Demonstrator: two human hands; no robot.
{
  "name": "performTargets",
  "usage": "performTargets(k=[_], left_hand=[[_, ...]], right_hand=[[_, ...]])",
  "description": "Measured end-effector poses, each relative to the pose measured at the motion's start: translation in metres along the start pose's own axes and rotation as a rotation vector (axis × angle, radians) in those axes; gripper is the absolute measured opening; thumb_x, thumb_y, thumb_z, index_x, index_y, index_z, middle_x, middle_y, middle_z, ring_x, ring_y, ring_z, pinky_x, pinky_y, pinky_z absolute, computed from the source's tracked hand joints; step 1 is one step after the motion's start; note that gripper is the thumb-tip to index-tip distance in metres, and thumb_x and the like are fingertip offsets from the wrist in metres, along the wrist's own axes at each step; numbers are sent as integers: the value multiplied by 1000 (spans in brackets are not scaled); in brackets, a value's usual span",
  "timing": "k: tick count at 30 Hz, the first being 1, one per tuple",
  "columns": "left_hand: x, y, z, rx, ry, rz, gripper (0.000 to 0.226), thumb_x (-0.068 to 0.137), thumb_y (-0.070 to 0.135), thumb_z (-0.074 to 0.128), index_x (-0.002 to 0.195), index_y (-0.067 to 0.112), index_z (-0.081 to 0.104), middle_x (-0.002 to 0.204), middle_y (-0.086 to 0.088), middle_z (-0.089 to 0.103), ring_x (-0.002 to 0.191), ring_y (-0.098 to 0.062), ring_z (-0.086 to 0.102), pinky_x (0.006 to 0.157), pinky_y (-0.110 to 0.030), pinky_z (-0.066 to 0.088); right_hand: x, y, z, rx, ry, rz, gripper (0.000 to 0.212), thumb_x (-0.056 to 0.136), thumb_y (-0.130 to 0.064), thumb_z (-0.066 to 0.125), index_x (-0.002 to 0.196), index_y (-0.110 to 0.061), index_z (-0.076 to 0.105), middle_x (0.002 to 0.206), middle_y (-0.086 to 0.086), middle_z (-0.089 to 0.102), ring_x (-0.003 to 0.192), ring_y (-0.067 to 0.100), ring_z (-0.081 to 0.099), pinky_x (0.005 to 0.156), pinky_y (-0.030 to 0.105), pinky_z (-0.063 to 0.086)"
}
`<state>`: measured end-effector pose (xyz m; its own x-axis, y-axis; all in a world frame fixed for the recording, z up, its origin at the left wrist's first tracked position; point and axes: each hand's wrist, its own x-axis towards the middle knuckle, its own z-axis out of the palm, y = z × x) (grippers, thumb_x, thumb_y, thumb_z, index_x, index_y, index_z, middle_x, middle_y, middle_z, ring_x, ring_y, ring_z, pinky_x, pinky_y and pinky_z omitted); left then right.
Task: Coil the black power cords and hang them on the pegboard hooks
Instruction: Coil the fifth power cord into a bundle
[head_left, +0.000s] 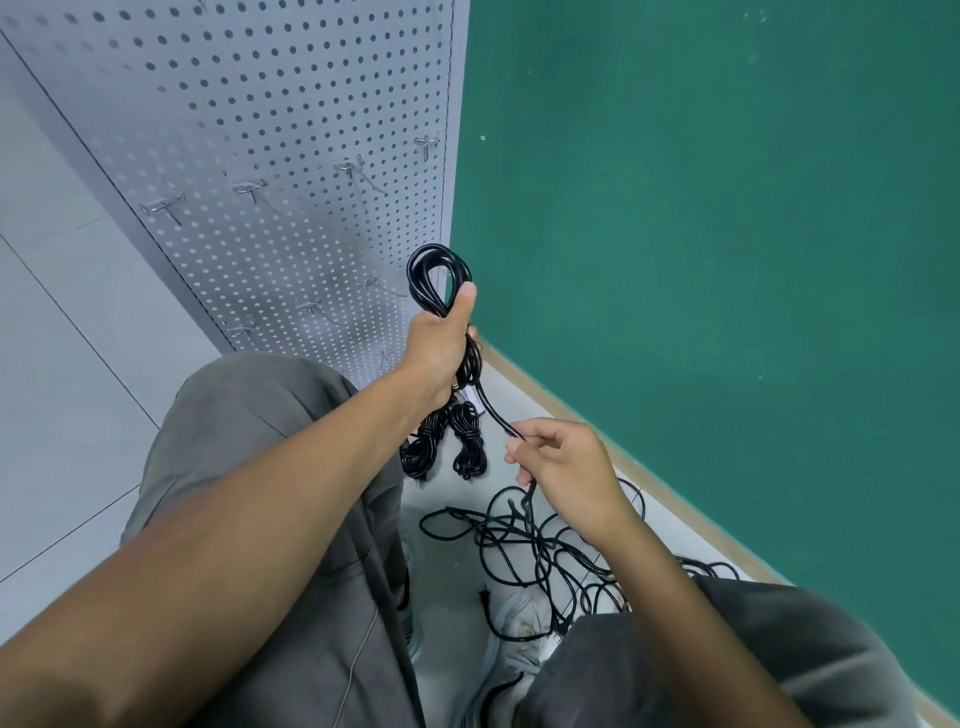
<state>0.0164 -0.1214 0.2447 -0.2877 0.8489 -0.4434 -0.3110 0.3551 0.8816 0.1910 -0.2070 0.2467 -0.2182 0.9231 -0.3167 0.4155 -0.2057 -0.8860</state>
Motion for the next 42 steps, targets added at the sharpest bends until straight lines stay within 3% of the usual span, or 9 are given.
performTargets(k=[4,8,11,15,20,25,31,34,42], left_hand=[[-3,-7,3,299,-18,155,55,100,55,58,71,8,54,65,-10,56,51,-19,50,55,-25,42],[-11,-15,8,300,-208,170,47,100,52,59,80,10,51,64,-12,47,56,-23,45,57,-31,44],[-19,-22,14,307,-330,130,48,103,51,54,78,10,50,55,1,45,50,-18,42,48,-22,41],[-28,-24,17,387,-446,148,57,105,57,44,78,8,53,60,-8,44,50,-17,41,53,-23,40],[-43,-27,22,339,-620,24,64,104,65,21,74,16,49,63,-1,47,54,-15,47,55,-27,47],[-50,-24,25,385,-669,-14,72,103,64,5,76,13,47,61,-1,46,51,-12,48,49,-18,45],[-43,-26,22,169,-795,-158,57,92,61,53,112,8,57,69,2,39,61,-14,40,58,-23,45],[-43,-21,23,-12,-837,-249,29,96,42,61,87,15,58,68,3,36,60,-11,38,55,-20,43],[-27,-18,19,-175,-777,-303,30,91,17,60,65,19,45,66,4,35,58,-8,40,58,-19,40]], right_hand=[[-10,-20,-7,-140,-24,-131,24,103,-13,56,116,-20,74,84,-21,72,59,9,57,66,21,52],[-8,-35,-17,-185,28,-239,27,106,-14,51,123,-22,71,87,-17,72,77,21,61,70,29,48],[0,-39,-22,-118,149,-253,23,104,-10,53,113,-24,69,82,-14,73,69,23,59,73,37,51],[11,-41,-27,18,249,-166,20,92,-10,72,95,-25,59,76,-4,72,68,22,65,83,53,56],[20,-41,-34,-27,383,-100,36,71,-19,92,82,-23,58,78,1,70,66,13,61,69,29,51],[24,-31,-34,-32,399,-71,30,82,-18,84,90,-26,57,84,-3,69,77,17,66,77,32,53],[22,-26,-38,-93,460,18,36,78,-41,84,90,-24,54,82,8,73,74,22,69,68,34,51],[20,-22,-43,105,328,29,33,86,-40,80,97,-17,59,77,3,72,63,13,62,71,34,49],[9,10,-44,227,253,-17,12,96,-19,69,100,-8,64,78,2,72,74,9,66,78,19,51]])
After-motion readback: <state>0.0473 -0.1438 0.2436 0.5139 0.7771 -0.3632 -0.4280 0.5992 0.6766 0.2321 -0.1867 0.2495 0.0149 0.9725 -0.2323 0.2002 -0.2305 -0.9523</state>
